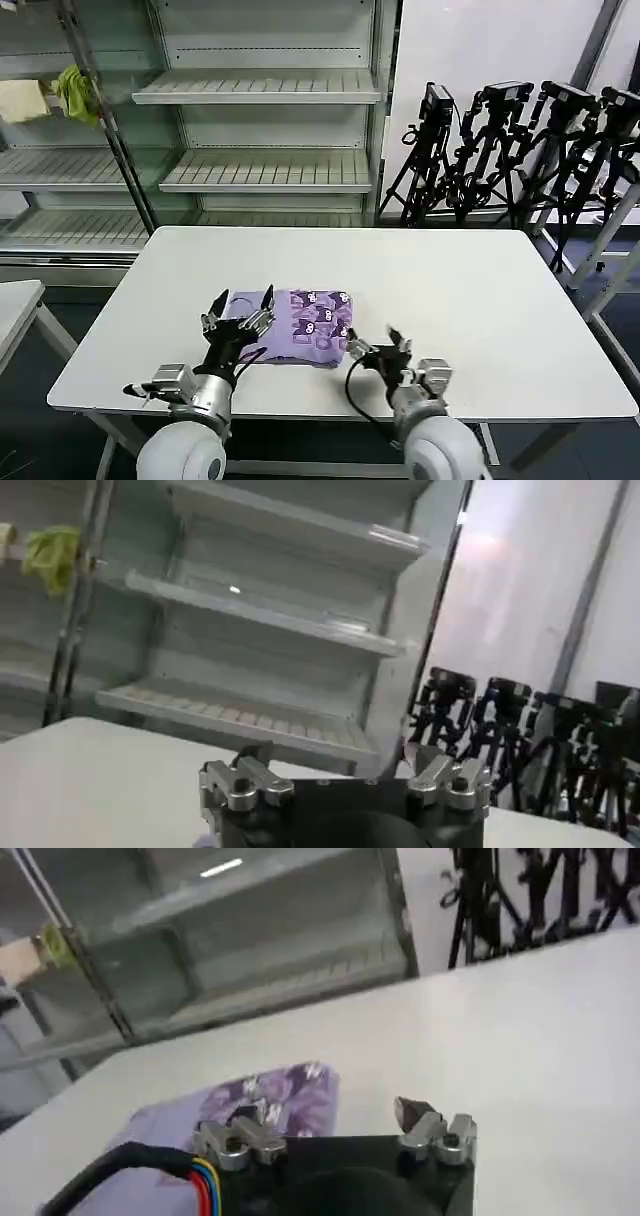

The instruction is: Fold and organize the clothes.

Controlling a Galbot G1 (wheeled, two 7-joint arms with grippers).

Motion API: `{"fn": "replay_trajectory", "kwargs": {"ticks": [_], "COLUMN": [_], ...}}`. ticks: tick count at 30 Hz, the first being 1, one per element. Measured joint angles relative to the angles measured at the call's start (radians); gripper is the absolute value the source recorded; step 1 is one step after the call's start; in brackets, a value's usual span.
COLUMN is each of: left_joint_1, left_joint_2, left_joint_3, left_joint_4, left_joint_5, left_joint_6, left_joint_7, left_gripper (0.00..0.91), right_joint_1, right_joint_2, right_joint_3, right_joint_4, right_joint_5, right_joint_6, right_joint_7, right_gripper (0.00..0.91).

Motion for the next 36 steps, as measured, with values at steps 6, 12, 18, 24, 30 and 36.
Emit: {"fn": "replay_trajectory", "kwargs": {"ticks": [6, 12, 18, 24, 30, 36], "left_joint_1": [0.027, 0.044, 0.059, 0.065, 0.075, 0.079], "left_joint_2": [0.009, 0.014, 0.016, 0.016, 0.016, 0.017], "left_joint_3": [-0.026, -0.038, -0.043, -0.048, -0.05, -0.053], "left_joint_4": [-0.019, -0.029, -0.034, -0.037, -0.038, -0.039], "left_joint_5": [0.001, -0.001, -0.001, -0.001, 0.0, 0.0], "left_joint_6": [-0.007, -0.012, -0.019, -0.024, -0.029, -0.031], "left_joint_7": [0.001, 0.002, 0.002, 0.002, 0.002, 0.003], "left_gripper": [0.907, 0.907, 0.907, 0.907, 0.907, 0.907], "right_joint_1": [0.019, 0.027, 0.033, 0.034, 0.032, 0.026], "right_joint_2": [0.056, 0.089, 0.103, 0.111, 0.111, 0.103], "right_joint_3": [-0.039, -0.059, -0.063, -0.063, -0.067, -0.065], "right_joint_4": [-0.066, -0.099, -0.118, -0.129, -0.131, -0.126], "right_joint_5": [0.019, 0.024, 0.024, 0.018, 0.01, -0.005], "right_joint_6": [0.0, -0.001, -0.001, 0.0, 0.004, 0.012], "right_joint_7": [0.011, 0.014, 0.016, 0.011, 0.005, -0.005], "right_gripper": [0.907, 0.786, 0.081, 0.0, 0.0, 0.0]}}
